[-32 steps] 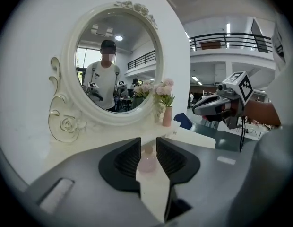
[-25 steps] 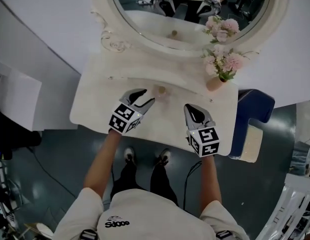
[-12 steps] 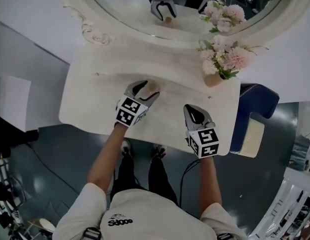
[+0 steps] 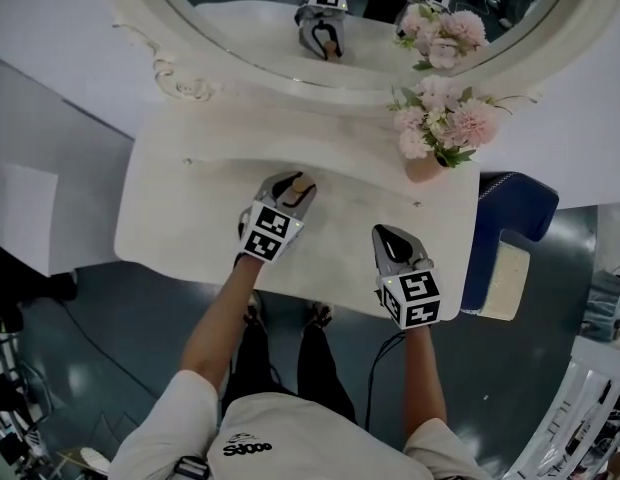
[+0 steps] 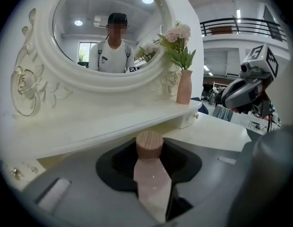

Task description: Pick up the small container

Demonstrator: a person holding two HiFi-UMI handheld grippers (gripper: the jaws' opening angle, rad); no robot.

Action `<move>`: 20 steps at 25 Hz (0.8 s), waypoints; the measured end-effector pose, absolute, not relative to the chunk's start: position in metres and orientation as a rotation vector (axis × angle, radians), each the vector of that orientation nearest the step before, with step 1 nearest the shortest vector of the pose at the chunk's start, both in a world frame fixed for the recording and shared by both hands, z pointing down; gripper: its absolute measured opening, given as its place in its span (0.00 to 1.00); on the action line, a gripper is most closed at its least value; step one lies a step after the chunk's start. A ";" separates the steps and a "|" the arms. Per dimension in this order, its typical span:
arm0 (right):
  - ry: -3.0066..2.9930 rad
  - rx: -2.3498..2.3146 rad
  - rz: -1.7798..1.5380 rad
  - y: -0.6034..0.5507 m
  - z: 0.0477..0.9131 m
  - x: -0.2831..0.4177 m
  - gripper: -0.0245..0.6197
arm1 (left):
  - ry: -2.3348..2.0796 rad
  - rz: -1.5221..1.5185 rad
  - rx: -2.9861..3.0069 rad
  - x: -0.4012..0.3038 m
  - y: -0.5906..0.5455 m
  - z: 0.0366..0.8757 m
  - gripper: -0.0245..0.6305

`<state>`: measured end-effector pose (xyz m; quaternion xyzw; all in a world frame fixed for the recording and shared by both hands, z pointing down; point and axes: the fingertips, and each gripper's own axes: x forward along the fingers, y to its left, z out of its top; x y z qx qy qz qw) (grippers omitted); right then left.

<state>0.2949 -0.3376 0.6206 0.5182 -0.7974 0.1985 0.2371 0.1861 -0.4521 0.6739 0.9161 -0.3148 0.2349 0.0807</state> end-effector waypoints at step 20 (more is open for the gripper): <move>-2.229 1.513 0.450 -0.314 0.565 0.257 0.04 | -0.959 0.679 2.772 0.121 -0.407 0.613 0.27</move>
